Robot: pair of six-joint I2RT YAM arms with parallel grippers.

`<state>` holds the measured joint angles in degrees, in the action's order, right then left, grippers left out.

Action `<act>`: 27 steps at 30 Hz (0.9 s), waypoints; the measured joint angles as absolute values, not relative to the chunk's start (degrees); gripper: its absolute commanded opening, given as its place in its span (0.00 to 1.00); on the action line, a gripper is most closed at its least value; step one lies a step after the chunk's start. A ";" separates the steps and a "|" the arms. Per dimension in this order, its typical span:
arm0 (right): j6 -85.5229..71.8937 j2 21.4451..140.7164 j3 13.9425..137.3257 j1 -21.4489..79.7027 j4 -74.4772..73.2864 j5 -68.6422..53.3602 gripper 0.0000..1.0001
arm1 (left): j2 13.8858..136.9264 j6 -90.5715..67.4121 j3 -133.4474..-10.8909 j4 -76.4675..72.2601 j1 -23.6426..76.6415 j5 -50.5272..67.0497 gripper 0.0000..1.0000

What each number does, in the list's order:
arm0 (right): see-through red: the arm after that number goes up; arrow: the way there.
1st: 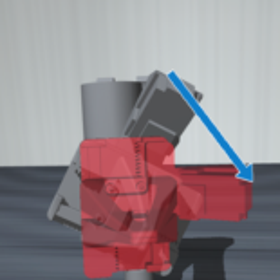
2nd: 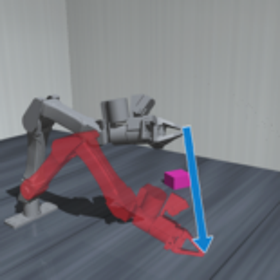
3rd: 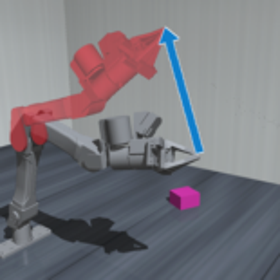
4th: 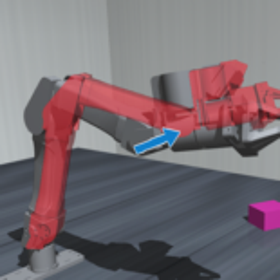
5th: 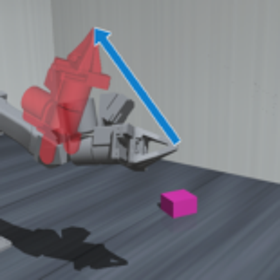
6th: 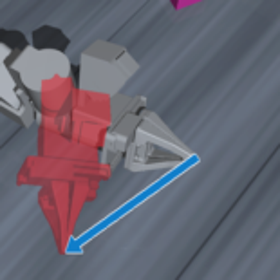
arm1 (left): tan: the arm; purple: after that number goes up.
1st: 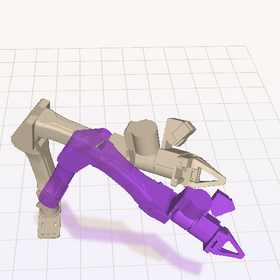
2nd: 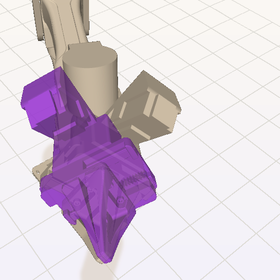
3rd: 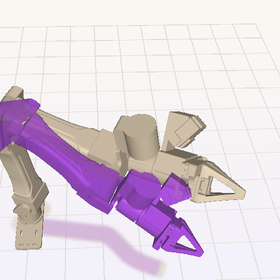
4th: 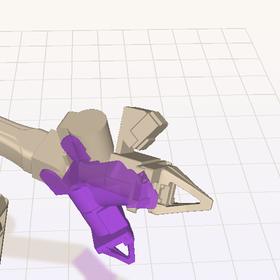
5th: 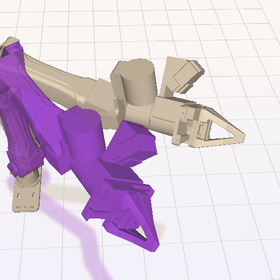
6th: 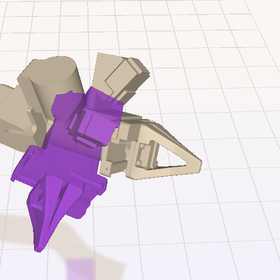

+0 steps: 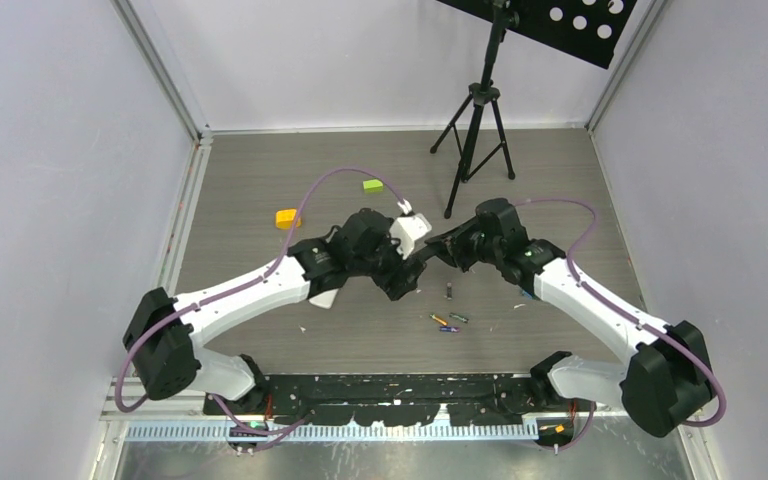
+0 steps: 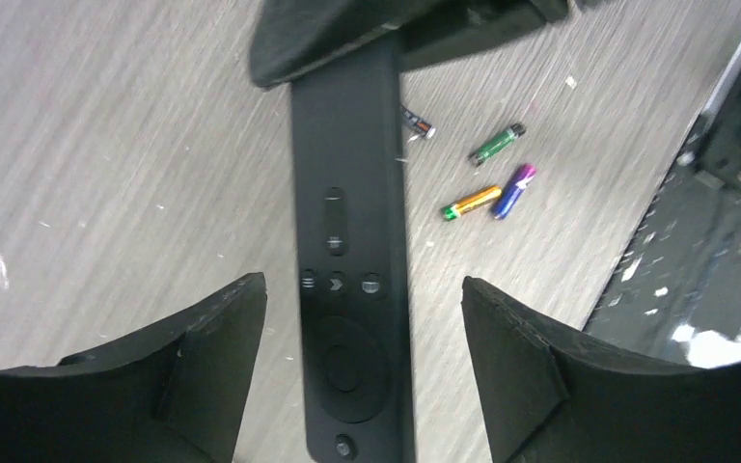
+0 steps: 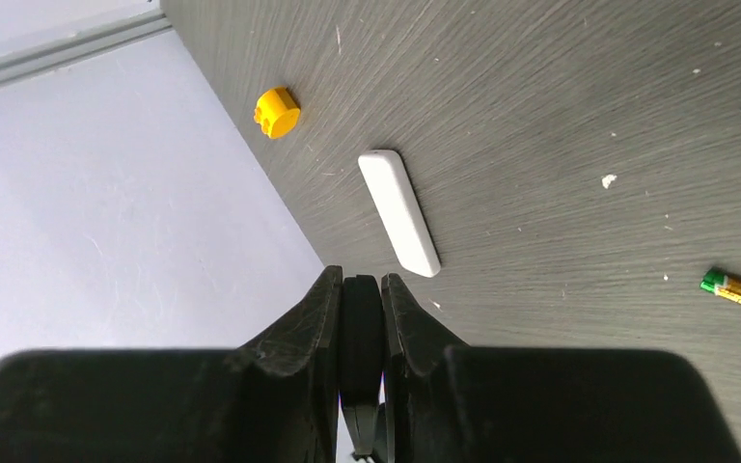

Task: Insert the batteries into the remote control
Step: Turn over the remote control.

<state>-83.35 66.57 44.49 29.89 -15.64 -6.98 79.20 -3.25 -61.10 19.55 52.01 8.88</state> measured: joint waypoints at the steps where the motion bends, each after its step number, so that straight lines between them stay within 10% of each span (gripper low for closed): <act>1: -84.27 67.33 45.43 29.89 -16.78 -6.94 0.00 | 78.94 -1.13 -60.51 19.03 52.77 8.19 0.69; 8: -88.29 70.17 47.70 29.89 -21.82 -7.25 0.00 | 80.99 11.20 -59.11 16.84 57.56 -3.92 0.03; 10: -89.47 70.54 47.70 29.67 -22.85 -6.59 0.18 | 82.48 14.04 -59.24 15.88 59.11 -7.64 0.00; 12: -90.00 70.65 47.68 29.52 -24.51 -6.22 0.64 | 83.64 14.96 -59.53 15.77 60.40 -10.35 0.00; 14: -88.84 70.57 47.70 29.45 -24.73 -6.35 0.79 | 84.47 14.92 -60.05 15.92 60.99 -11.03 0.00; 27: -59.86 52.29 45.21 23.46 -17.43 -10.72 0.93 | 81.78 2.44 -59.79 18.15 50.81 10.11 0.00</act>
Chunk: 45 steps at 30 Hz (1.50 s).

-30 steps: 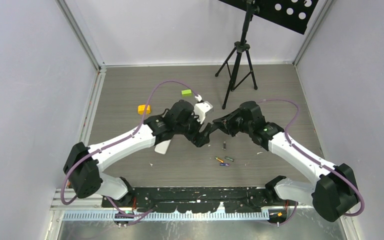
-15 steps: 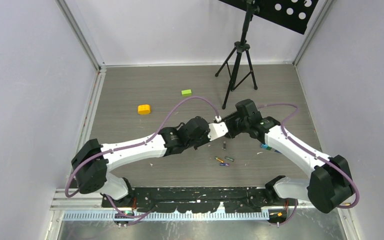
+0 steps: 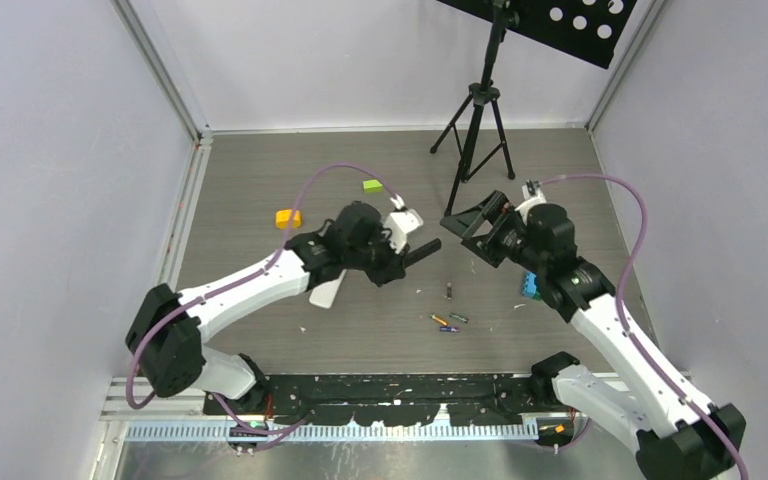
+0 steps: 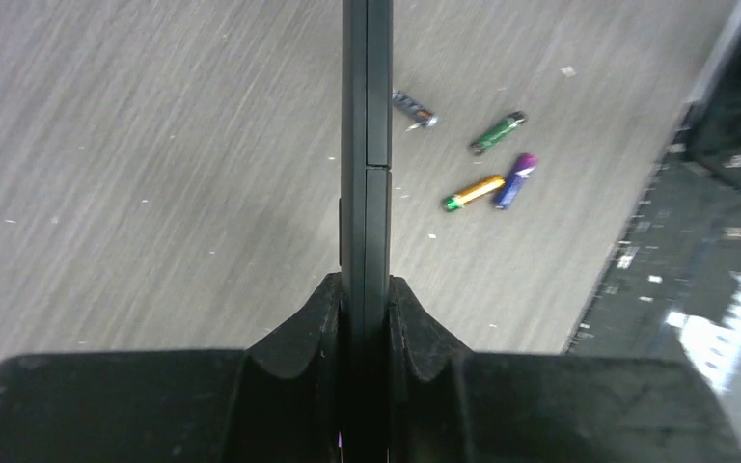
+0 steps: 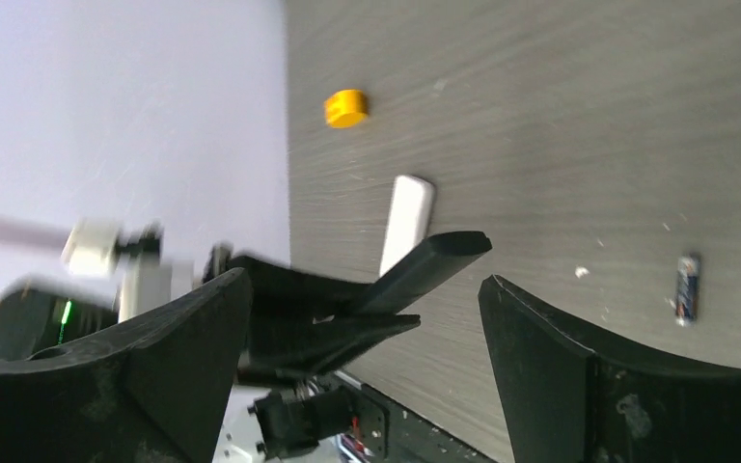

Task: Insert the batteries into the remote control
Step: Turn over the remote control.

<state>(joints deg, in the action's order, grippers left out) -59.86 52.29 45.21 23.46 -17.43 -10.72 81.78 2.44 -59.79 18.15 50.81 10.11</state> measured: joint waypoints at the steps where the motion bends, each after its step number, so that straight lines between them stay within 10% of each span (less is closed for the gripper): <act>1: -58.04 50.22 44.40 23.42 -15.88 -11.60 0.94 | 80.73 0.71 -59.33 17.98 48.99 13.69 0.00; 15: -32.47 49.87 50.83 23.66 -11.51 -40.10 0.89 | 73.32 -12.69 -59.96 18.59 41.80 52.31 0.00; 28: -26.92 49.87 50.59 26.15 -12.12 -53.98 0.34 | 73.10 -13.69 -62.92 19.14 40.40 61.87 0.00; 45: -26.04 52.14 52.86 27.46 -10.39 -54.74 0.04 | 68.23 -14.26 -62.61 20.73 36.64 65.04 0.00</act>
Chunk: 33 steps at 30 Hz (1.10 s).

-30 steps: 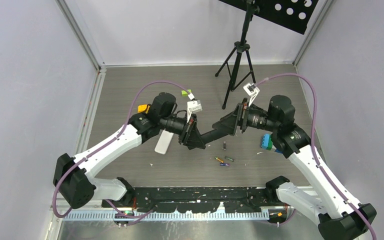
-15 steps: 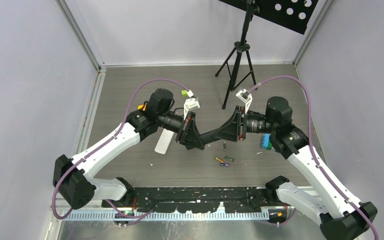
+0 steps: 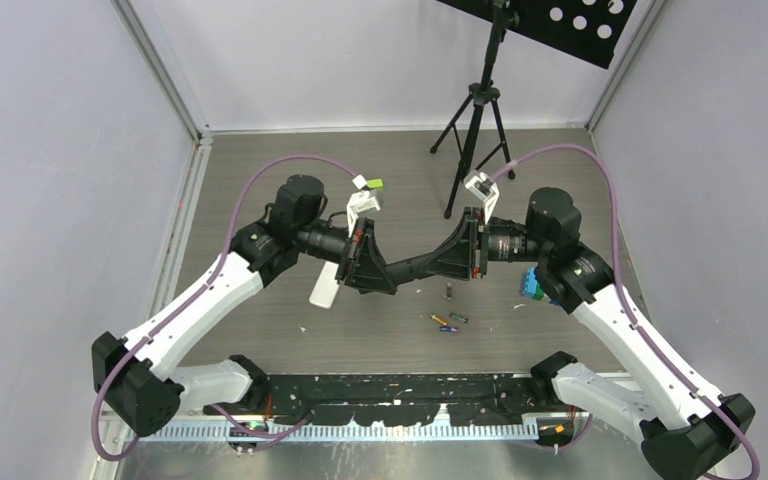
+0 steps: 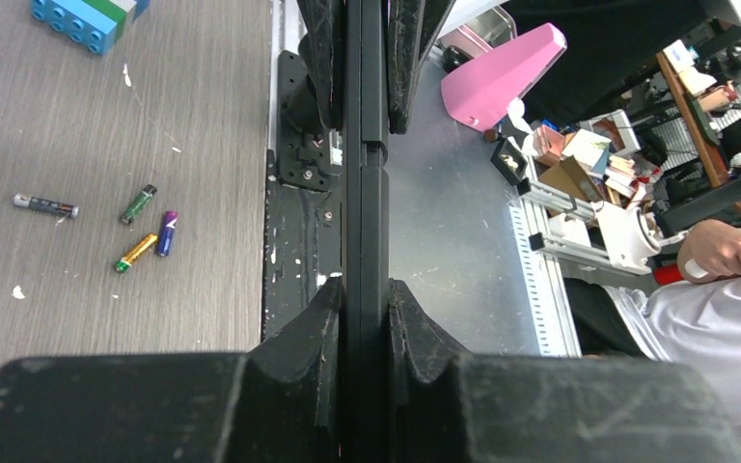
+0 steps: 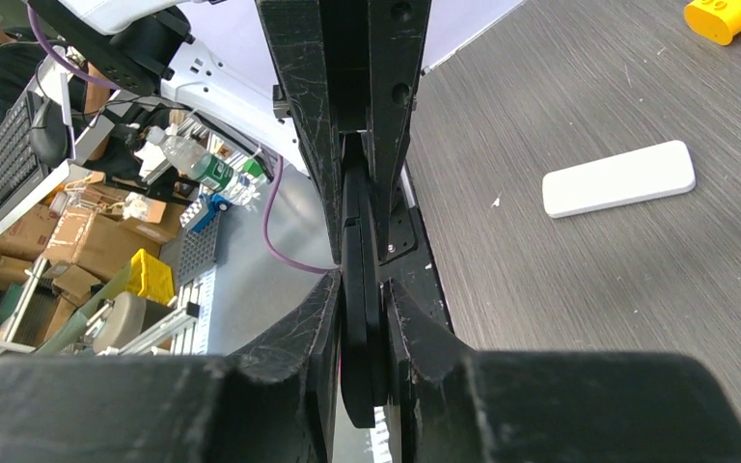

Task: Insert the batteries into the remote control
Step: Turn over the remote control.

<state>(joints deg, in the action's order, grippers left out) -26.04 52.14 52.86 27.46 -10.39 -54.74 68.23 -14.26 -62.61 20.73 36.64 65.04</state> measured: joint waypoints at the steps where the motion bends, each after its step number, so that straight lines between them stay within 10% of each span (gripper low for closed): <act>1: -26.06 52.25 53.06 27.57 -10.24 -54.72 0.04 | 67.66 -14.00 -62.48 20.93 36.36 64.99 0.00; 17: -32.93 55.61 51.46 26.06 -4.19 -54.28 0.53 | 65.04 -12.23 -61.19 22.59 32.71 64.18 0.00; 28: -35.88 59.70 49.58 25.85 -3.86 -45.08 0.56 | 71.07 -16.16 -61.21 22.61 30.41 62.04 0.00; 33: -35.66 59.70 49.58 25.82 -4.89 -39.70 0.37 | 72.27 -17.23 -61.21 22.68 28.73 61.56 0.00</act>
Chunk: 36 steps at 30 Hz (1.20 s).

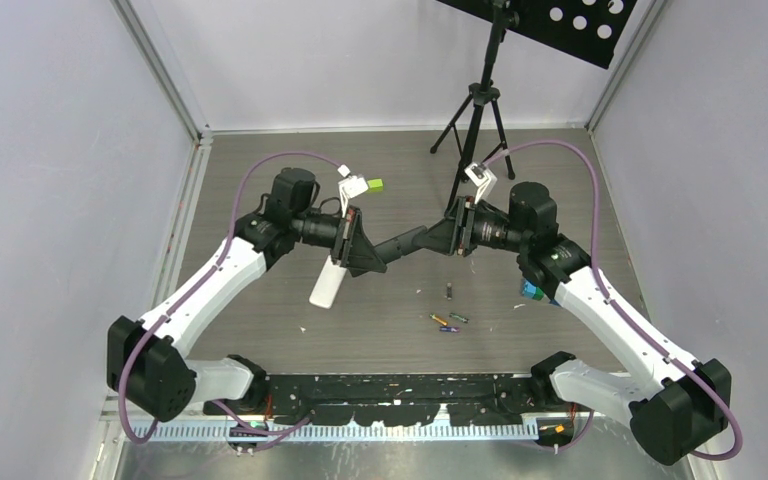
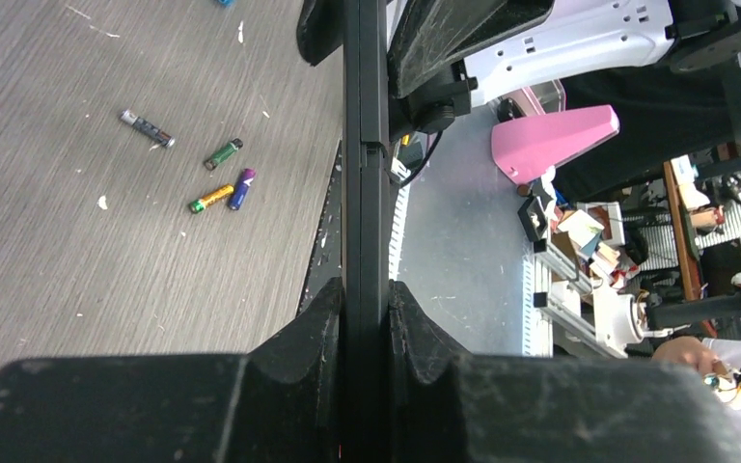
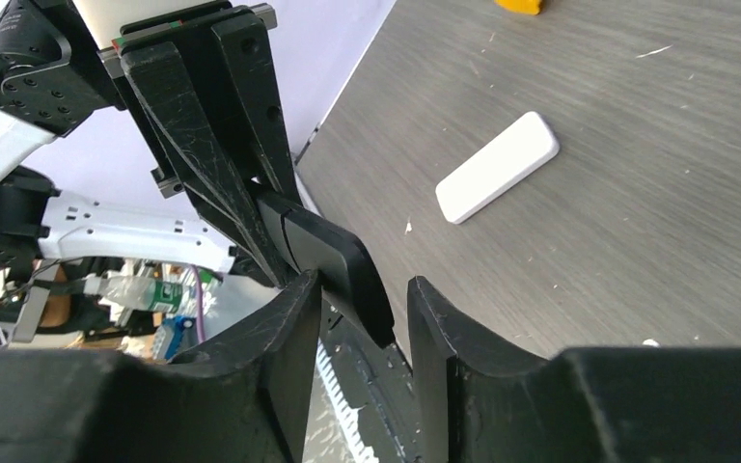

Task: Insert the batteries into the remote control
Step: Turn over the remote control, then remove the battery cover from the remote control.

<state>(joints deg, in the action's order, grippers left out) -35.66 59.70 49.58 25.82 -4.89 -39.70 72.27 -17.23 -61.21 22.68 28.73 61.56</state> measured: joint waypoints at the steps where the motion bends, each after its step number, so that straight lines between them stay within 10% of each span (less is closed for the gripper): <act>1: -35.66 59.70 49.58 25.82 -4.86 -38.94 0.33 | 72.53 -17.63 -61.19 22.65 28.27 61.45 0.00; 13: -36.18 59.92 49.58 26.15 -3.33 -36.91 0.16 | 72.90 -19.33 -61.12 22.61 25.78 62.37 0.00; 19: -36.64 61.67 49.58 26.13 -2.90 -36.07 0.40 | 74.67 -19.68 -61.12 22.61 24.93 62.78 0.00; 30: -37.21 63.90 49.04 25.69 -3.97 -31.57 0.34 | 76.66 -20.88 -61.12 22.68 23.22 62.06 0.00; 36: -38.19 64.29 48.29 25.69 -3.20 -31.81 0.56 | 77.80 -21.08 -61.12 22.70 23.18 62.13 0.00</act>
